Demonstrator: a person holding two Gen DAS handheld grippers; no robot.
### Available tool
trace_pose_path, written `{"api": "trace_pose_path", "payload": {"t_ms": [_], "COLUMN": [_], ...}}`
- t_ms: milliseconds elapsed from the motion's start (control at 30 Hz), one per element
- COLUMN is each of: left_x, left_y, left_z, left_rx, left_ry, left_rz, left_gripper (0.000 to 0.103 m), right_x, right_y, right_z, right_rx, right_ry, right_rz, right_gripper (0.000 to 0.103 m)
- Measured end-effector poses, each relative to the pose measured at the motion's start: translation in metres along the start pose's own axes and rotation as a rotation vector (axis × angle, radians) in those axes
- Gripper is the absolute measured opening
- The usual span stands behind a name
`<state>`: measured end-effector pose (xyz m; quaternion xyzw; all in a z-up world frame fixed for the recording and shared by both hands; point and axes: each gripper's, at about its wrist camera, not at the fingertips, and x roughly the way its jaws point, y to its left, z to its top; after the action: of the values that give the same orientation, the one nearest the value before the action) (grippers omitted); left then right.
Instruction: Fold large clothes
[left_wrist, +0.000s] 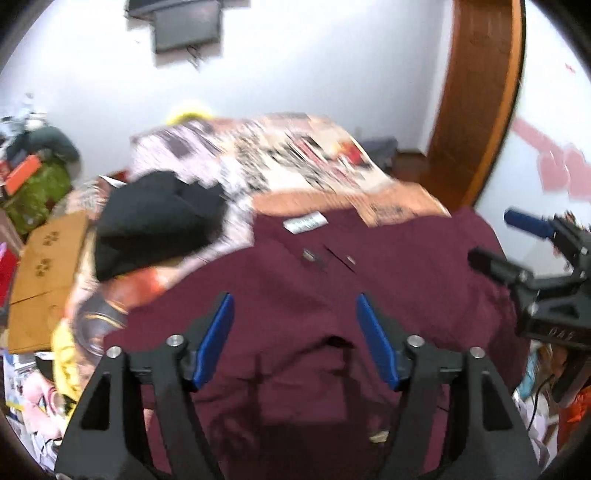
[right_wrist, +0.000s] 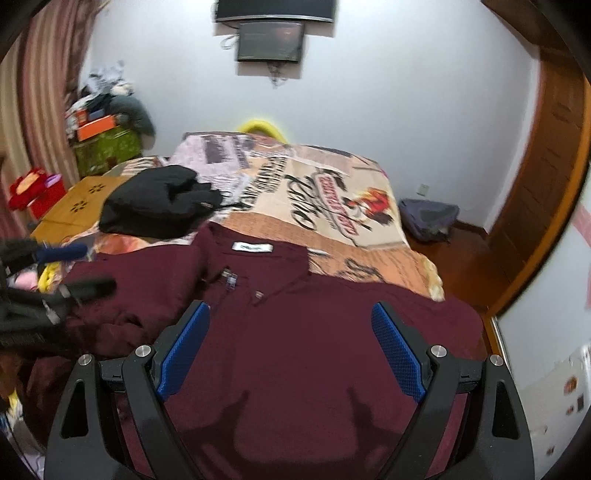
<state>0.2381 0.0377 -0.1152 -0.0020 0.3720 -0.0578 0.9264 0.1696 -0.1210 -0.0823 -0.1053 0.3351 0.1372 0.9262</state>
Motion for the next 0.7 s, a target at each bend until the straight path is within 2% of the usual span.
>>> {"api": "trace_pose_path", "payload": {"t_ms": [33,100,167,267,433,700], "left_x": [-0.006,-0.017,-0.024,-0.028,-0.029,-0.028], "left_y": [0.009,0.031,0.059,0.097,0.146,0.200], "left_z": [0.001,0.002,-0.002,-0.015,-0.042,-0.085], "left_rx": [-0.014,-0.050,-0.093,-0.149,-0.243,-0.340], "left_ry": [-0.016,-0.051,-0.075,-0.058,-0.028,0.012], "left_rz": [0.015,0.060,0.129,0.222,0.277,0.340], "left_gripper": [0.075,0.087,0.088,0.088,0.088,0.088], "right_x": [0.001,0.002,0.005,0.013,0.035,0.086], "right_y": [0.005,0.019,0.032,0.059,0.110,0.195], "right_z": [0.003,0.012,0.019,0.031,0.039,0.032], "right_rx": [-0.019,-0.070,-0.108,-0.179,-0.331,-0.475], "right_ry": [-0.005,-0.015,-0.021,-0.015,0.011,0.197], "right_rz": [0.014,0.048,0.086,0.150,0.213,0.371], "right_gripper": [0.087,0.087,0.087,0.087,0.087,0.087]}}
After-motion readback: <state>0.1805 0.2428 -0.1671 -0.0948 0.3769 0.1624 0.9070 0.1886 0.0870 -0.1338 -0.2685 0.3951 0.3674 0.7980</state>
